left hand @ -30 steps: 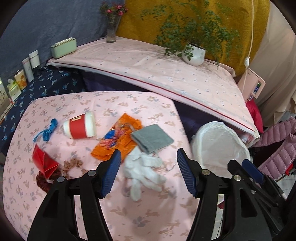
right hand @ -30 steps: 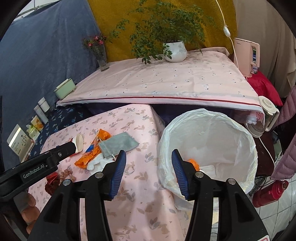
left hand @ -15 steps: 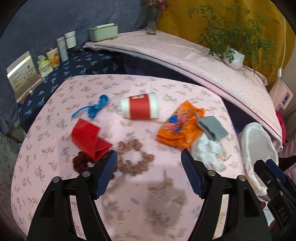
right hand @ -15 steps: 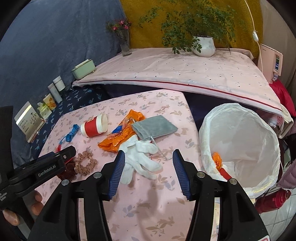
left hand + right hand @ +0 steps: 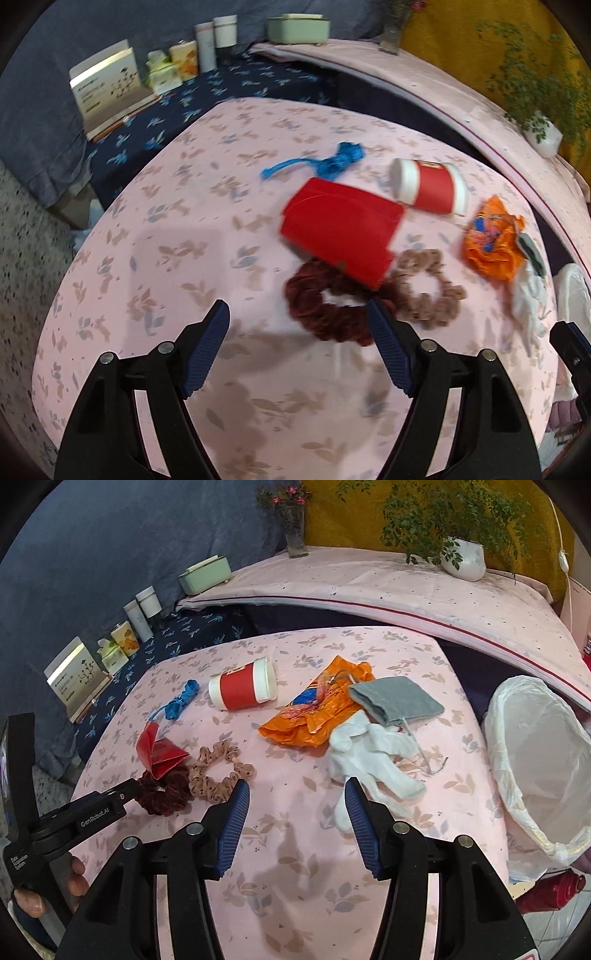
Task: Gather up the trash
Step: 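Return both tools to the table toward the brown scrunchies, then grasp the dark red scrunchie with the left tool while the right tool grasps the beige scrunchie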
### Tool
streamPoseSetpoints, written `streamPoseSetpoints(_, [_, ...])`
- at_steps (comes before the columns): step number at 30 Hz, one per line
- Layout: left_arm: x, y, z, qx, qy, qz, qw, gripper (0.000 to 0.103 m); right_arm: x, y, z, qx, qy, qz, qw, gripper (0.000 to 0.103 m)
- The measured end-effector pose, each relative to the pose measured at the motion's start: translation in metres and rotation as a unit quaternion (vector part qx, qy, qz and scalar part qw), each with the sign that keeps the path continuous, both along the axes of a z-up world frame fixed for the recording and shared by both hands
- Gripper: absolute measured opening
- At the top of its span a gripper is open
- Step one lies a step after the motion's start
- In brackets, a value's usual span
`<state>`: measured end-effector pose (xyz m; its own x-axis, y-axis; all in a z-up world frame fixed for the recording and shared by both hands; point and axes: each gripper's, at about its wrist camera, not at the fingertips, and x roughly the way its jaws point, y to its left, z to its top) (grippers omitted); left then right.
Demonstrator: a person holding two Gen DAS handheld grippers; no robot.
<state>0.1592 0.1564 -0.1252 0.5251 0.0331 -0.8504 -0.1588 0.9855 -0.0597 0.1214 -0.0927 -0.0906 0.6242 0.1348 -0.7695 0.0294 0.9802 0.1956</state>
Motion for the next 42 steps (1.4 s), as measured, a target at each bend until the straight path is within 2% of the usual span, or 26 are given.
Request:
streamPoseSetpoints(5, [0.006, 0.017, -0.013, -0.004, 0.013, 0.013, 0.9998, 0.072, 0.019, 0.022, -0.012, 0.003, 0.015, 0.015, 1.0, 0.053])
streamPoseSetpoints(13, [0.027, 0.022, -0.03, -0.023, 0.028, 0.007, 0.9993, 0.071, 0.052, 0.053, -0.033, -0.007, 0.034, 0.028, 0.999, 0.052])
streamPoseSetpoints(18, [0.036, 0.012, -0.039, -0.031, 0.036, -0.012, 0.9988, 0.064, 0.068, 0.065, -0.051, -0.022, 0.053, 0.033, 0.998, 0.052])
streamPoseSetpoints(22, [0.038, 0.005, -0.043, -0.023, 0.035, -0.02, 0.9989, 0.057, 0.075, 0.066, -0.064, -0.03, 0.067, 0.031, 0.997, 0.05])
streamPoseSetpoints(24, [0.038, 0.002, -0.042, -0.023, 0.034, -0.03, 0.9987, 0.049, 0.076, 0.067, -0.071, -0.032, 0.074, 0.034, 0.996, 0.043])
streamPoseSetpoints(26, [0.037, -0.001, -0.041, -0.025, 0.034, -0.037, 0.9984, 0.035, 0.075, 0.07, -0.073, -0.049, 0.068, 0.039, 0.996, 0.04])
streamPoseSetpoints(27, [0.037, -0.003, -0.041, -0.025, 0.034, -0.04, 0.9983, 0.032, 0.075, 0.072, -0.073, -0.058, 0.066, 0.042, 0.995, 0.035])
streamPoseSetpoints(28, [0.036, -0.005, -0.04, -0.028, 0.035, -0.044, 0.998, 0.022, 0.074, 0.074, -0.073, -0.065, 0.065, 0.046, 0.995, 0.028])
streamPoseSetpoints(29, [0.036, -0.007, -0.04, -0.031, 0.037, -0.048, 0.9976, 0.018, 0.072, 0.074, -0.073, -0.068, 0.064, 0.049, 0.994, 0.024])
streamPoseSetpoints(31, [0.033, -0.012, -0.039, -0.034, 0.037, -0.052, 0.9974, 0.015, 0.07, 0.073, -0.073, -0.065, 0.066, 0.054, 0.994, 0.015])
streamPoseSetpoints(34, [0.028, -0.022, -0.036, -0.038, 0.038, -0.064, 0.9965, 0.014, 0.064, 0.069, -0.072, -0.055, 0.068, 0.055, 0.995, 0.01])
streamPoseSetpoints(42, [0.01, -0.057, -0.01, -0.042, 0.018, -0.1, 0.994, 0.014, 0.039, 0.039, -0.043, -0.023, 0.038, 0.031, 0.999, 0.009])
